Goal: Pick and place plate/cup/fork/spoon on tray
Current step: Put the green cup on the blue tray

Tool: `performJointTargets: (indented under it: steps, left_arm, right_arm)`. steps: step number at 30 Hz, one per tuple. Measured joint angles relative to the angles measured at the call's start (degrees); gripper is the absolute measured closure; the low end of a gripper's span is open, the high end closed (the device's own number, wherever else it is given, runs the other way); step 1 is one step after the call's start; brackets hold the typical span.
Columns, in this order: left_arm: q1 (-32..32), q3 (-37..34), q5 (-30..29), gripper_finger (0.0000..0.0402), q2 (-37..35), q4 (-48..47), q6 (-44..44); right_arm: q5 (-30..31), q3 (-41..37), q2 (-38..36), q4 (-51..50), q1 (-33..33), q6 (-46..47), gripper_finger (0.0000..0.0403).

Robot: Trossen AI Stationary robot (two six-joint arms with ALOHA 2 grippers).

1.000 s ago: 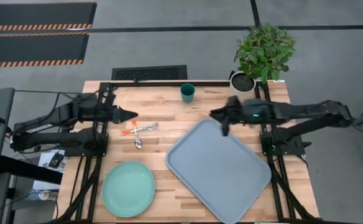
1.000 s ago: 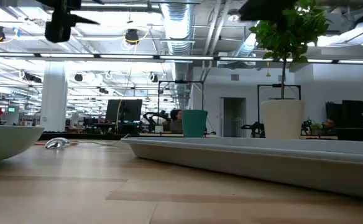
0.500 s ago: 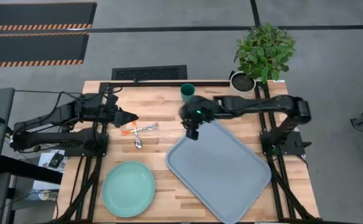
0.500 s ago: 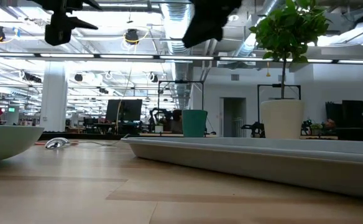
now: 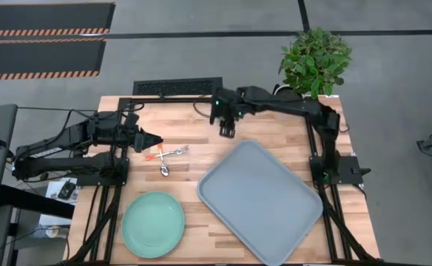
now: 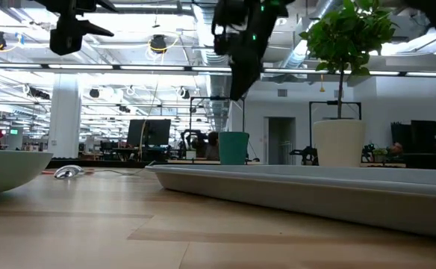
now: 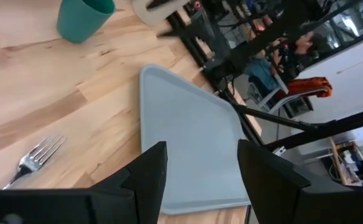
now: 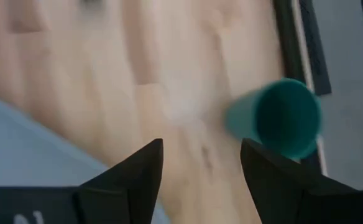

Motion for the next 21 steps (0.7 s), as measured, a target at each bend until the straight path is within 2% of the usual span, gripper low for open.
performJointTargets:
  steps: [7, 12, 21]
  left_arm:
    - [0.00, -0.01, -2.79, 0.0217, -0.01, -1.73, 0.62]
    - [0.00, 0.00, -4.37, 0.0217, 0.01, -3.18, 0.50]
    - [0.00, -0.02, -5.33, 0.0217, -0.01, -3.93, 0.33]
  right_arm:
    - [-0.17, 0.13, 1.10, 3.45, -4.91, -8.49, 0.0170]
    - [-5.53, 0.15, 2.38, 4.00, -5.83, -9.43, 0.0170]
    - [-4.69, 0.02, 8.72, 5.43, -6.12, -12.05, 0.0171]
